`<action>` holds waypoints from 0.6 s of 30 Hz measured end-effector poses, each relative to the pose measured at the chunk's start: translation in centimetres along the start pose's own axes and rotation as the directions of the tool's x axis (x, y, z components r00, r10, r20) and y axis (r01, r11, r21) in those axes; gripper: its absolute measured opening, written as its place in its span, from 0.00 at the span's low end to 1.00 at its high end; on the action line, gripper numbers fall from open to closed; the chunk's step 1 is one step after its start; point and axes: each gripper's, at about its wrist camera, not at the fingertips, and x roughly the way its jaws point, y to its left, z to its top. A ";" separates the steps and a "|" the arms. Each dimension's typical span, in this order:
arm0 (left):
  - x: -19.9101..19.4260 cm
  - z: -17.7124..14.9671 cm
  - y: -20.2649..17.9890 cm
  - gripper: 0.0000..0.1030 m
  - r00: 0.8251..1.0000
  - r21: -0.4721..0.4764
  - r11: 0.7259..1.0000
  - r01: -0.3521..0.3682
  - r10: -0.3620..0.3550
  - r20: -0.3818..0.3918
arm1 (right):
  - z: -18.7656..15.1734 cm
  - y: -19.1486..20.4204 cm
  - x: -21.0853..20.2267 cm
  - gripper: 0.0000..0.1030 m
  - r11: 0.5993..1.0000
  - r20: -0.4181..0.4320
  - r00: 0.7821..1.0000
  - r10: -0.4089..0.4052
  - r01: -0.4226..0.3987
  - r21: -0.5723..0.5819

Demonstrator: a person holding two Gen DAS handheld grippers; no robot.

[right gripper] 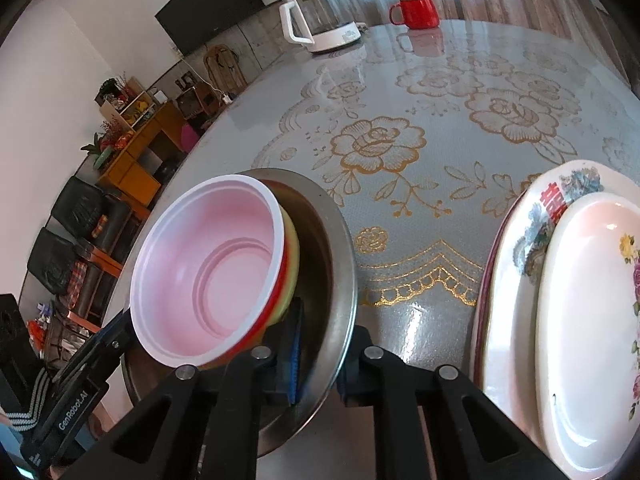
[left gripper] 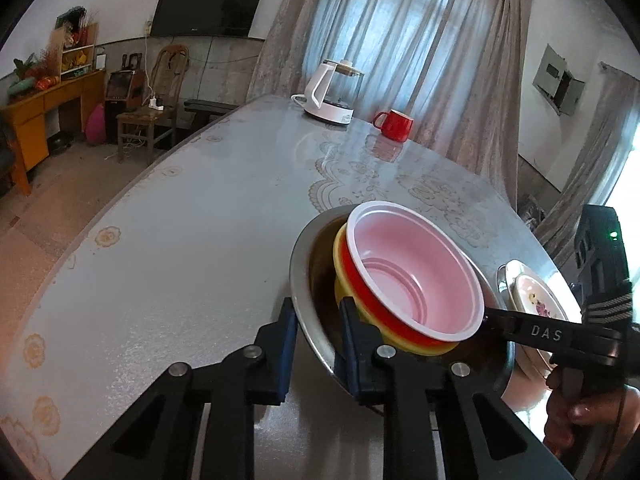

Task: Organize plates and bowls
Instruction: 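Lift the nested bowls with both grippers and carry them toward the plate stack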

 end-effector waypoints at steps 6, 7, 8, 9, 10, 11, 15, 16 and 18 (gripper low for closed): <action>-0.2 -0.5 0.1 0.19 1.000 -0.022 1.000 0.016 -0.016 0.006 | -0.3 0.9 -0.7 0.13 0.998 0.042 0.999 -0.030 0.033 -0.061; -0.3 -0.5 0.1 0.19 1.000 -0.022 1.000 0.017 -0.017 0.007 | -0.3 0.9 -0.9 0.13 0.997 0.047 0.998 -0.033 0.036 -0.063; -0.4 -0.5 0.0 0.19 1.000 -0.023 1.000 0.018 -0.018 0.011 | -0.4 1.0 -0.9 0.13 0.997 0.051 0.998 -0.033 0.036 -0.065; -0.6 -0.5 -0.1 0.19 1.000 -0.022 1.000 0.019 -0.019 0.015 | -0.5 0.9 -1.1 0.13 0.997 0.055 0.998 -0.033 0.036 -0.064; -0.7 -0.4 -0.3 0.19 1.000 -0.018 1.000 0.019 -0.019 0.018 | -0.5 0.9 -1.3 0.13 0.997 0.060 0.998 -0.032 0.036 -0.062; -0.9 -0.3 -0.5 0.19 1.000 -0.014 1.000 0.019 -0.019 0.022 | -0.6 0.8 -1.5 0.13 0.998 0.066 0.997 -0.031 0.035 -0.061; -1.7 0.3 -1.3 0.19 0.999 0.002 1.000 0.025 -0.025 0.043 | -0.6 0.9 -2.8 0.13 0.998 0.091 0.995 -0.027 0.032 -0.057; -1.9 0.4 -1.6 0.18 0.998 0.007 1.000 0.027 -0.027 0.049 | -0.6 0.9 -3.3 0.13 0.998 0.102 0.994 -0.026 0.032 -0.056; -2.4 0.7 -2.3 0.19 0.997 0.022 0.999 0.033 -0.034 0.065 | -0.5 0.8 -4.1 0.13 0.998 0.119 0.993 -0.025 0.032 -0.056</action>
